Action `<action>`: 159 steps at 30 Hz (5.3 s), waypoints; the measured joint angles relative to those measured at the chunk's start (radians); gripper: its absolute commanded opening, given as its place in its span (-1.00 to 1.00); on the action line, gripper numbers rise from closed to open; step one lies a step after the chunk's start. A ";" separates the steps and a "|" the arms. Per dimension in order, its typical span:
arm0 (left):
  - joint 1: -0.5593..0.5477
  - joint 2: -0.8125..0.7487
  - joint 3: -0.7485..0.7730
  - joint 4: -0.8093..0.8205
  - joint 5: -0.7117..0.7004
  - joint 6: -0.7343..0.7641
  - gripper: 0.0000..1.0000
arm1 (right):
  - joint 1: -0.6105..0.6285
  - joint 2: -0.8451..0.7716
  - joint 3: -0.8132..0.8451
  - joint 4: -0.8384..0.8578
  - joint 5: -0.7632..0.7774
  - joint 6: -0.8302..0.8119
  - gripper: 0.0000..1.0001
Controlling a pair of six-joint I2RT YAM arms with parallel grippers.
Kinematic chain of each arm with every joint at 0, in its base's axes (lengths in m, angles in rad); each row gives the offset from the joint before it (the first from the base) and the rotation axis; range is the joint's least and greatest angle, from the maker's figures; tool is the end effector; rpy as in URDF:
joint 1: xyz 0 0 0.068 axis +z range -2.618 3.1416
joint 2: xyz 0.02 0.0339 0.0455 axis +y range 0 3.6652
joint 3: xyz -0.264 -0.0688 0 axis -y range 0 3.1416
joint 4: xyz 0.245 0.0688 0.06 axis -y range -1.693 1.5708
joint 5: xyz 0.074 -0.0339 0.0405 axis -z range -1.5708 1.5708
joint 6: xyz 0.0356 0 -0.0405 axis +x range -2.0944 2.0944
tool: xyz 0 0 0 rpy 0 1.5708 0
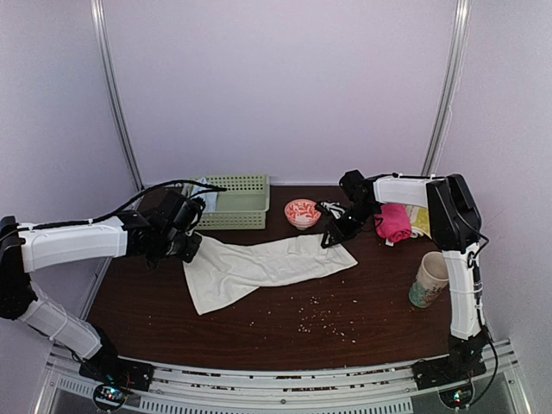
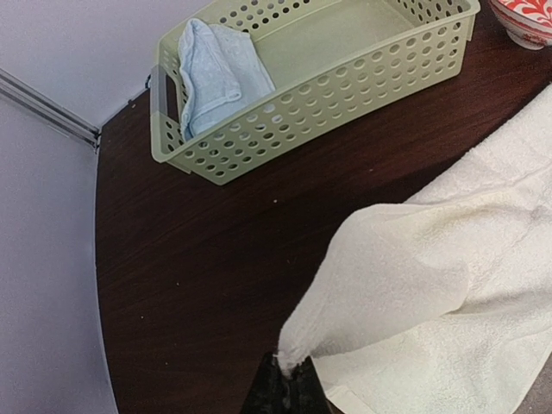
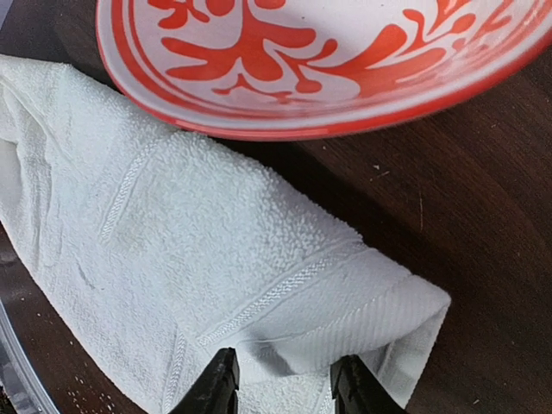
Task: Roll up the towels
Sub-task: Pick up the towel from the center of the board, then flatten out the towel at the center of the board, then adjust the towel at the center of the board.
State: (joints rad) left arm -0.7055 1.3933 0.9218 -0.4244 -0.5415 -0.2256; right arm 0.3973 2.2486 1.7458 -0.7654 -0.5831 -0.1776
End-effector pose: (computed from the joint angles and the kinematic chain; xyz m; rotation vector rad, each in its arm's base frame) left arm 0.2283 -0.1703 0.2339 0.3293 2.2892 0.2084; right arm 0.4166 0.1961 0.1547 -0.9098 2.6290 0.8754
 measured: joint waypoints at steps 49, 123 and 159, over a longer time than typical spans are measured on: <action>0.002 -0.829 -0.089 0.089 0.352 0.047 -1.00 | -0.123 -0.994 -0.391 -0.317 -0.479 -0.371 -1.00; 0.041 -0.142 -0.277 -0.378 0.673 -0.456 -0.68 | 0.203 -0.614 -0.701 -0.238 0.223 -0.407 -0.54; 0.211 0.180 0.119 0.012 0.447 -0.147 -1.00 | 0.172 -0.354 -0.514 -0.122 0.190 -0.404 -0.88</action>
State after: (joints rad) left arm -0.4946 1.5730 1.0405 -0.4122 -0.0940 -0.3729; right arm 0.5697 1.8946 1.2316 -0.8871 -0.3931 -0.5812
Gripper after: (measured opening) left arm 0.003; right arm 0.060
